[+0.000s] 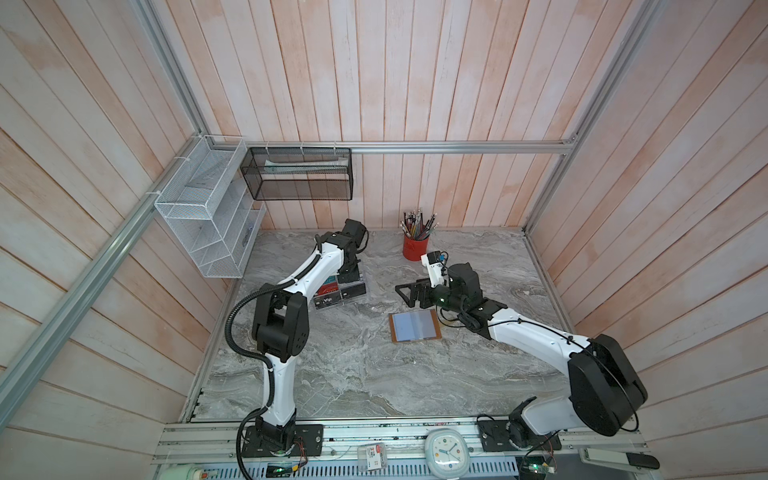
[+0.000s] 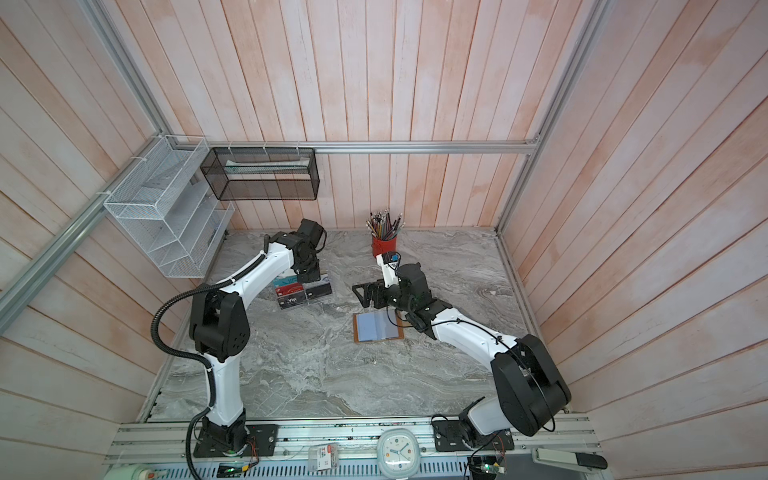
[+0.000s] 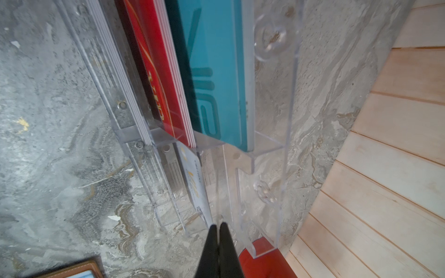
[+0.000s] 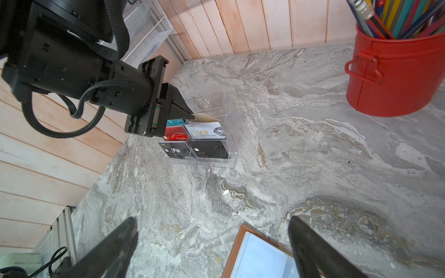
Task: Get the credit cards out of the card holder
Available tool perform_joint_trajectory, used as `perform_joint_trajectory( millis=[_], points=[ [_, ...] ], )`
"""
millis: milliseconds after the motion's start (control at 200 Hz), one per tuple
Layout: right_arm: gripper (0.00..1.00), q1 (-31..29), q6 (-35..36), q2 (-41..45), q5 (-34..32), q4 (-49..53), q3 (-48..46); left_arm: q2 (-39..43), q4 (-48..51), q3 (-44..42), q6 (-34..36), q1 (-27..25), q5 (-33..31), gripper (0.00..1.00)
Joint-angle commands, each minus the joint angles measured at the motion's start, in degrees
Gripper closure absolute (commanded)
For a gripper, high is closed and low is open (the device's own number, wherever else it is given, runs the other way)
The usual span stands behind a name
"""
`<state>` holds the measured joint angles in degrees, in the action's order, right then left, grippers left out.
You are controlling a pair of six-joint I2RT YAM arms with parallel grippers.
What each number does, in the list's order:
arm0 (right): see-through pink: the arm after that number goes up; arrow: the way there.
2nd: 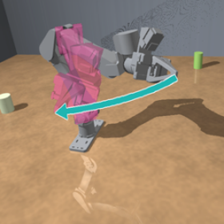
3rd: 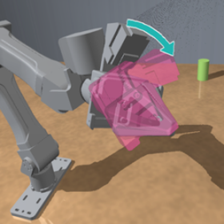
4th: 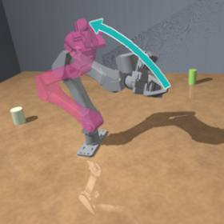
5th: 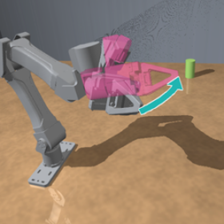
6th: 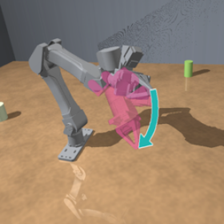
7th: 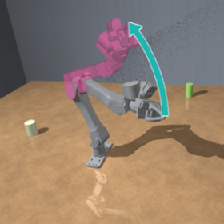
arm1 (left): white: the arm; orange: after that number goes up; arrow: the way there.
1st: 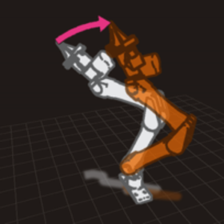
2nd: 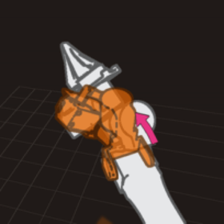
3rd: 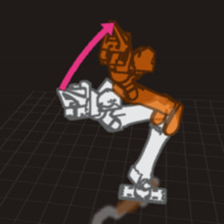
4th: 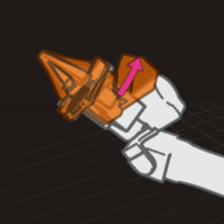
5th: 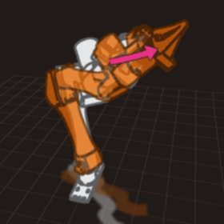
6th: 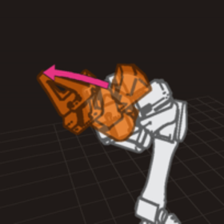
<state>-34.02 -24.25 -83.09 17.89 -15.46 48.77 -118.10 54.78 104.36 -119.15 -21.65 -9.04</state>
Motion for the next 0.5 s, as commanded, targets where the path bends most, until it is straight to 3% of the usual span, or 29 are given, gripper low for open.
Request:
perform_joint_trajectory(
  millis=[0, 495],
  points=[
    [0.02, 0.2, -0.14, 1.26, 0.5, -1.26, -0.96, -1.78, 0.3, 1.63, -14.74, 0.37, -1.42, 1.0],
    [0.02, 0.47, -0.27, 1.18, 1.42, -2.22, -2.35, -3.26, -0.47, 2.97, -17.16, 0.55, -2.39, 1.0]
  ],
)
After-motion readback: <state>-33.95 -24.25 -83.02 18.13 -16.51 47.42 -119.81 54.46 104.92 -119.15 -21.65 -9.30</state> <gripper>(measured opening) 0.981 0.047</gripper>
